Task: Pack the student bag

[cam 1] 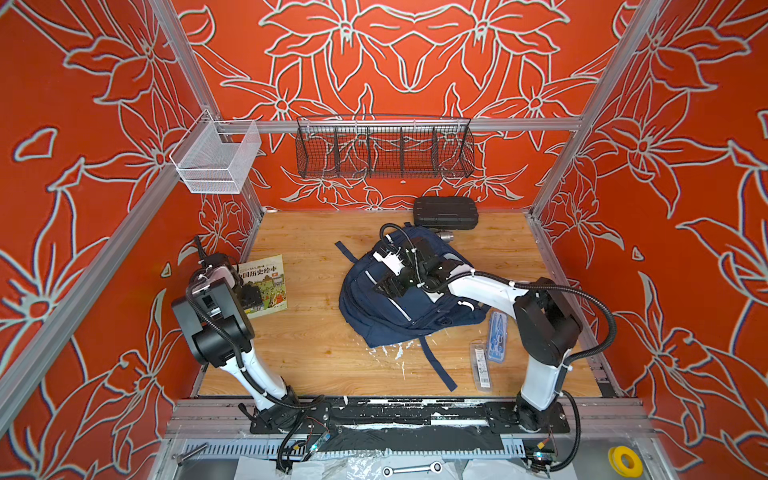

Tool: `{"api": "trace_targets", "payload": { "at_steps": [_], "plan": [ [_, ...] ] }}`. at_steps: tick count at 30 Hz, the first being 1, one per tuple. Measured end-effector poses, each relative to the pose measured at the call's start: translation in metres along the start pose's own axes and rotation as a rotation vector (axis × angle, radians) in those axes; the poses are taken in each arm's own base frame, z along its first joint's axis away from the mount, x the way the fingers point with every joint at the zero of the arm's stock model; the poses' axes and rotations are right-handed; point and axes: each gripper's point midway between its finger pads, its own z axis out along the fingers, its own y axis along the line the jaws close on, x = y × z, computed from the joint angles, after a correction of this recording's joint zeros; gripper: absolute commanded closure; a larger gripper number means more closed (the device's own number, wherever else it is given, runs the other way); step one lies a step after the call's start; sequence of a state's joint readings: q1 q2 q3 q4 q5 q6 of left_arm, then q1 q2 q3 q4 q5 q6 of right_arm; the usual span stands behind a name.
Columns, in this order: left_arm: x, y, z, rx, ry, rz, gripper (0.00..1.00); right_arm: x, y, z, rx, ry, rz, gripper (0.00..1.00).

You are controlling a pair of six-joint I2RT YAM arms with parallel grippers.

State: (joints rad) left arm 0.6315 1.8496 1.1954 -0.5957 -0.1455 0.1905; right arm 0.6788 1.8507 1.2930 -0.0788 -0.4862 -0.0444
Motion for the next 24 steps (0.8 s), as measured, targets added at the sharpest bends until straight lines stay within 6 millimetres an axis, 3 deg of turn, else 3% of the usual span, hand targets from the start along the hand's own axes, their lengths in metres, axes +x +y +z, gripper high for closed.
{"api": "trace_targets", "payload": {
  "at_steps": [9, 24],
  "plan": [
    [0.000, 0.003, -0.003, -0.039, -0.010, 0.018, 0.03, 0.003, -0.008, -0.008, 0.026, -0.002, 0.011, 0.29],
    [0.005, 0.004, 0.007, 0.185, -0.063, -0.073, 0.03, 0.001, -0.013, -0.016, 0.074, -0.005, 0.010, 0.29]
  ]
}}
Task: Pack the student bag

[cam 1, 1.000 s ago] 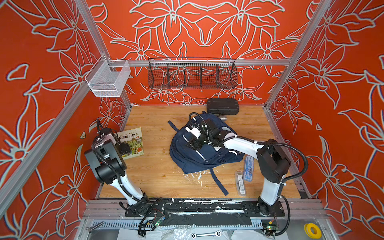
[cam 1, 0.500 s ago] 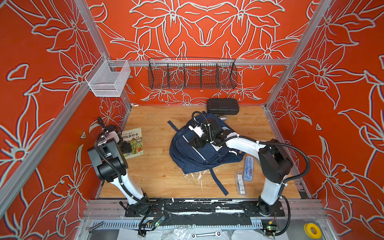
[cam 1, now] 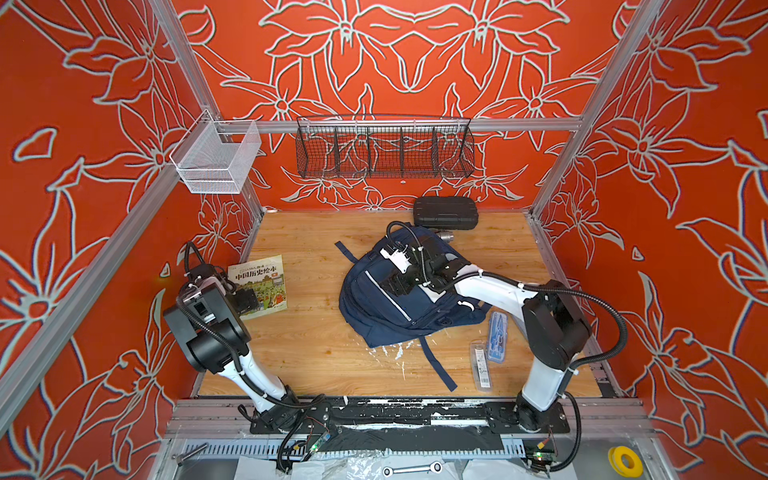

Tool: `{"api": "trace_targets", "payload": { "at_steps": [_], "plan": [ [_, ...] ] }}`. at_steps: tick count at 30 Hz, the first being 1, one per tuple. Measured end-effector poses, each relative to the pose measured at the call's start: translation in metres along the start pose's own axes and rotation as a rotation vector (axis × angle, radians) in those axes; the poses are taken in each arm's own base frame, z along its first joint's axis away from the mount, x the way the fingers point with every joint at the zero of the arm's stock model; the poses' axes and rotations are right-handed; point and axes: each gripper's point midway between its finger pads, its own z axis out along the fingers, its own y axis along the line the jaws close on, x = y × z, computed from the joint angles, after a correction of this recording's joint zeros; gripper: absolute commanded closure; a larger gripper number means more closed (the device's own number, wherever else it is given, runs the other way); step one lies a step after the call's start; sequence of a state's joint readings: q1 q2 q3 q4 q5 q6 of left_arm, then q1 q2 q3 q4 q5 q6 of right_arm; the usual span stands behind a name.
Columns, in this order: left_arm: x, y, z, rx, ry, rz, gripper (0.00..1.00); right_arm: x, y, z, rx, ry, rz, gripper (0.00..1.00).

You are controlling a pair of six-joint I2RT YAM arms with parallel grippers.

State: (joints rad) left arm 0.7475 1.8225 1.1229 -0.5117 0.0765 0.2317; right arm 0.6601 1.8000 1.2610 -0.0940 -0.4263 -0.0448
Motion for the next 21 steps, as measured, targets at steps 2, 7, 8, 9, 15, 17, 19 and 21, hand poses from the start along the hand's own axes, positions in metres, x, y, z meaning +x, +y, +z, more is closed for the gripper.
{"api": "trace_targets", "payload": {
  "at_steps": [2, 7, 8, 9, 15, 17, 19, 21],
  "plan": [
    [-0.001, -0.003, -0.001, 0.009, 0.009, 0.001, 0.02, 0.000, 0.000, 0.000, 0.002, -0.001, 0.000, 0.29],
    [-0.002, -0.037, -0.001, 0.029, 0.028, 0.070, 0.02, -0.001, 0.000, 0.000, 0.002, -0.002, -0.001, 0.29],
    [-0.001, -0.048, -0.001, 0.035, 0.040, 0.097, 0.02, -0.001, 0.000, 0.000, 0.001, -0.002, -0.001, 0.29],
    [0.000, -0.060, -0.001, 0.041, 0.054, 0.122, 0.03, -0.001, 0.000, 0.000, 0.000, -0.003, -0.001, 0.29],
    [0.003, -0.096, 0.000, 0.051, 0.145, 0.170, 0.02, -0.002, 0.001, 0.001, -0.011, -0.008, -0.002, 0.29],
    [0.006, -0.098, -0.001, 0.052, 0.165, 0.151, 0.03, -0.004, 0.002, 0.002, -0.019, -0.011, -0.002, 0.29],
    [0.013, -0.099, -0.002, 0.048, 0.193, 0.132, 0.02, -0.008, 0.004, 0.002, -0.027, -0.019, -0.002, 0.29],
    [0.022, -0.106, -0.004, 0.044, 0.229, 0.127, 0.02, -0.019, 0.005, 0.002, -0.038, -0.037, -0.001, 0.30]
  ]
}}
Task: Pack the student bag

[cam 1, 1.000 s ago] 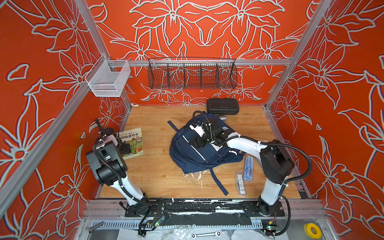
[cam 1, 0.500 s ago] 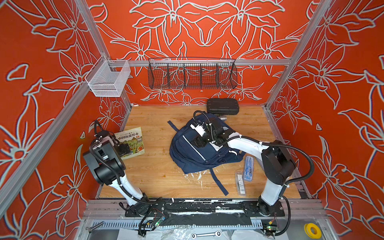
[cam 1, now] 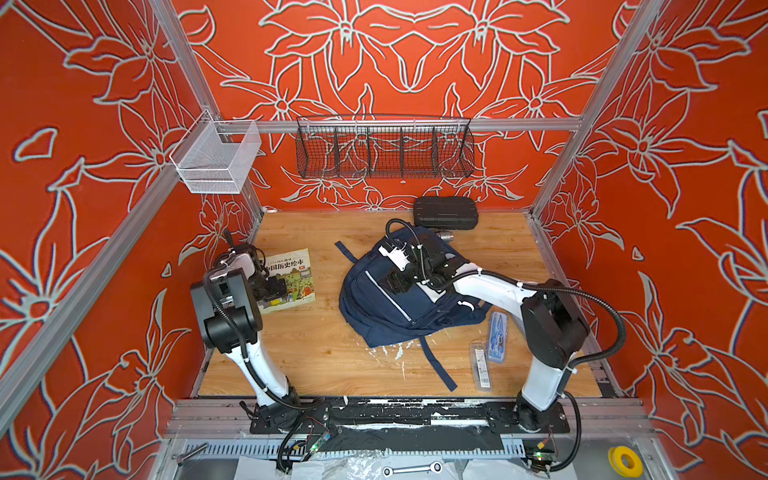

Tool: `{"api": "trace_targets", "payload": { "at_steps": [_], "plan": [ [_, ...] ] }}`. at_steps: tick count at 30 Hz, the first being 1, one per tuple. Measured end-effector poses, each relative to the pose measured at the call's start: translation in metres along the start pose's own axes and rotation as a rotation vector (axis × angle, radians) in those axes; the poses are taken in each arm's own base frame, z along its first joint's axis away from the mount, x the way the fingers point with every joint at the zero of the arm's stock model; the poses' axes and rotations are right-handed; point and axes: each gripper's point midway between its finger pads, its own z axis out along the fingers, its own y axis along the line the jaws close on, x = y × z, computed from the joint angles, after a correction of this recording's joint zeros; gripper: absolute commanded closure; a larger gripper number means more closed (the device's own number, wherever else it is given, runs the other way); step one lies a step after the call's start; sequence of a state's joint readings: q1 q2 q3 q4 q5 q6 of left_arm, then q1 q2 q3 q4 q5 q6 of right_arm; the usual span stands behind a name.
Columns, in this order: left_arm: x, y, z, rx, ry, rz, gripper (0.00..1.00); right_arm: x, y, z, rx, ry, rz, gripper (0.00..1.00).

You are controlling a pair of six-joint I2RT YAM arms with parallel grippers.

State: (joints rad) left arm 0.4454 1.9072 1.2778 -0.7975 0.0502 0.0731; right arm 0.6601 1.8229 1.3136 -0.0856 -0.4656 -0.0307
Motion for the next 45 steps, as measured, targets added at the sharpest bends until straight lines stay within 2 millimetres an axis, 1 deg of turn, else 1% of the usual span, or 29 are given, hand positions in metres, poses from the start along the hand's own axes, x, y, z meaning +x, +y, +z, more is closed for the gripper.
{"api": "trace_targets", "payload": {
  "at_steps": [4, 8, 10, 12, 15, 18, 21, 23, 25, 27, 29, 31, 33, 34, 39, 45],
  "plan": [
    [0.019, -0.020, 0.000, 0.018, 0.039, -0.009, 0.01, -0.028, 0.004, 0.006, -0.042, -0.045, 0.016, 0.31],
    [0.040, -0.043, -0.005, 0.134, 0.041, -0.068, 0.01, -0.061, 0.010, 0.019, -0.101, -0.084, 0.036, 0.31],
    [0.046, -0.055, -0.008, 0.211, 0.038, -0.104, 0.01, -0.074, 0.016, 0.029, -0.128, -0.092, 0.037, 0.31],
    [0.049, -0.071, -0.012, 0.294, 0.032, -0.134, 0.01, -0.085, 0.024, 0.043, -0.163, -0.093, 0.044, 0.31],
    [0.054, -0.088, -0.017, 0.366, 0.014, -0.153, 0.03, -0.093, 0.034, 0.068, -0.212, -0.086, 0.075, 0.31],
    [0.060, -0.094, -0.029, 0.390, -0.017, -0.164, 0.03, -0.088, 0.040, 0.094, -0.255, -0.067, 0.116, 0.31],
    [0.048, -0.090, -0.053, 0.409, -0.111, -0.189, 0.02, -0.083, 0.043, 0.121, -0.280, -0.049, 0.142, 0.32],
    [0.038, -0.083, -0.064, 0.422, -0.170, -0.223, 0.03, -0.081, 0.044, 0.144, -0.289, -0.035, 0.161, 0.34],
    [0.030, -0.075, -0.067, 0.437, -0.204, -0.263, 0.03, -0.077, 0.045, 0.163, -0.289, -0.024, 0.175, 0.35],
    [0.026, -0.067, -0.063, 0.449, -0.221, -0.304, 0.03, -0.067, 0.044, 0.179, -0.279, -0.001, 0.193, 0.36],
    [0.026, -0.058, -0.056, 0.465, -0.229, -0.357, 0.03, -0.052, 0.043, 0.193, -0.263, 0.027, 0.208, 0.36],
    [0.028, -0.051, -0.049, 0.481, -0.229, -0.402, 0.03, -0.040, 0.044, 0.203, -0.244, 0.050, 0.214, 0.37],
    [0.028, -0.045, -0.042, 0.493, -0.228, -0.440, 0.03, -0.032, 0.045, 0.211, -0.221, 0.063, 0.218, 0.38],
    [0.027, -0.043, -0.039, 0.499, -0.228, -0.452, 0.03, -0.031, 0.045, 0.213, -0.212, 0.066, 0.220, 0.38],
    [0.018, -0.042, -0.028, 0.525, -0.230, -0.472, 0.03, -0.038, 0.041, 0.220, -0.166, 0.055, 0.248, 0.43],
    [0.009, -0.044, -0.026, 0.566, -0.269, -0.466, 0.03, -0.026, 0.032, 0.231, -0.129, 0.084, 0.296, 0.49]
  ]
}}
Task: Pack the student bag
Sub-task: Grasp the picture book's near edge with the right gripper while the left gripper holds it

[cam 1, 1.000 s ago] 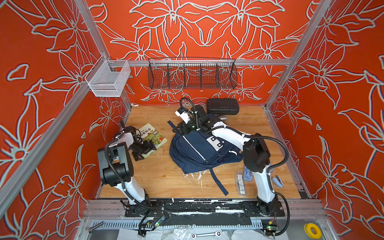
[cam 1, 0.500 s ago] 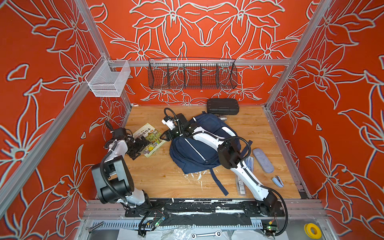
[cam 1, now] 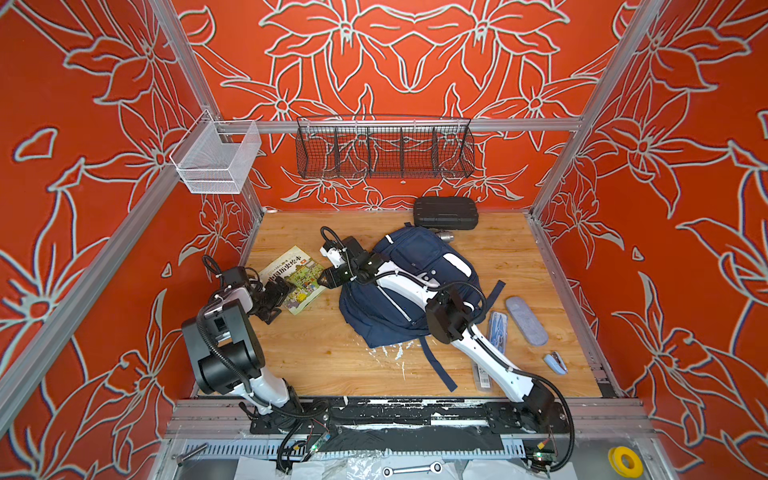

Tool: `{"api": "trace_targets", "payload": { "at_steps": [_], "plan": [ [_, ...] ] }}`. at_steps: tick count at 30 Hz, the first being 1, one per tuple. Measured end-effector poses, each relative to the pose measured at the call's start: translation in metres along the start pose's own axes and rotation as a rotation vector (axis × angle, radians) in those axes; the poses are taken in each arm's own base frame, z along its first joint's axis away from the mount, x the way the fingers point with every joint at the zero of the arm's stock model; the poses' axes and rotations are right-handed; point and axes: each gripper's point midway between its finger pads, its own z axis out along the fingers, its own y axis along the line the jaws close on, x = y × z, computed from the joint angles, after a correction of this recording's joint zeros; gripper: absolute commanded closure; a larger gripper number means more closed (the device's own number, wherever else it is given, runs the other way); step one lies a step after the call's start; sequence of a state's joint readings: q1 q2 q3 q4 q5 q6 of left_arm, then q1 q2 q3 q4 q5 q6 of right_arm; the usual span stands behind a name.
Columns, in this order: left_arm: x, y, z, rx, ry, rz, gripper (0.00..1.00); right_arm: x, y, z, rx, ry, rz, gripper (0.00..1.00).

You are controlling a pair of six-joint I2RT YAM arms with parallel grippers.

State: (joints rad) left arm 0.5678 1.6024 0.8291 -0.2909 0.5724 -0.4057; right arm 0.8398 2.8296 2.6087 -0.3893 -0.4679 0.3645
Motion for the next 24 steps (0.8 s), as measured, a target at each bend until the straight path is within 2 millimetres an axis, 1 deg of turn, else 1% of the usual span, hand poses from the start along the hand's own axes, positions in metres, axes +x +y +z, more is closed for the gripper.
{"api": "trace_targets", "payload": {
  "at_steps": [6, 10, 12, 15, 20, 21, 24],
  "plan": [
    [-0.011, -0.009, 0.006, 0.078, -0.028, 0.012, 0.03, 0.002, -0.003, 0.000, 0.007, 0.015, 0.029, 0.53],
    [-0.014, -0.013, 0.008, 0.116, -0.038, 0.008, 0.02, 0.003, -0.004, 0.000, 0.007, 0.023, 0.044, 0.56],
    [-0.015, -0.017, 0.009, 0.142, -0.040, 0.008, 0.01, 0.004, -0.004, 0.000, 0.004, 0.027, 0.050, 0.57],
    [-0.017, -0.021, 0.011, 0.178, -0.045, 0.003, 0.10, 0.004, -0.003, 0.000, -0.003, 0.029, 0.056, 0.57],
    [-0.009, -0.023, 0.014, 0.221, -0.029, -0.015, 0.25, 0.006, -0.002, -0.001, -0.017, 0.042, 0.073, 0.57],
    [-0.009, -0.024, 0.014, 0.228, -0.029, -0.018, 0.30, 0.006, -0.002, -0.001, -0.020, 0.044, 0.077, 0.57],
    [-0.010, -0.028, 0.013, 0.254, -0.032, -0.018, 0.52, 0.008, 0.000, -0.002, -0.027, 0.054, 0.086, 0.57]
  ]
}}
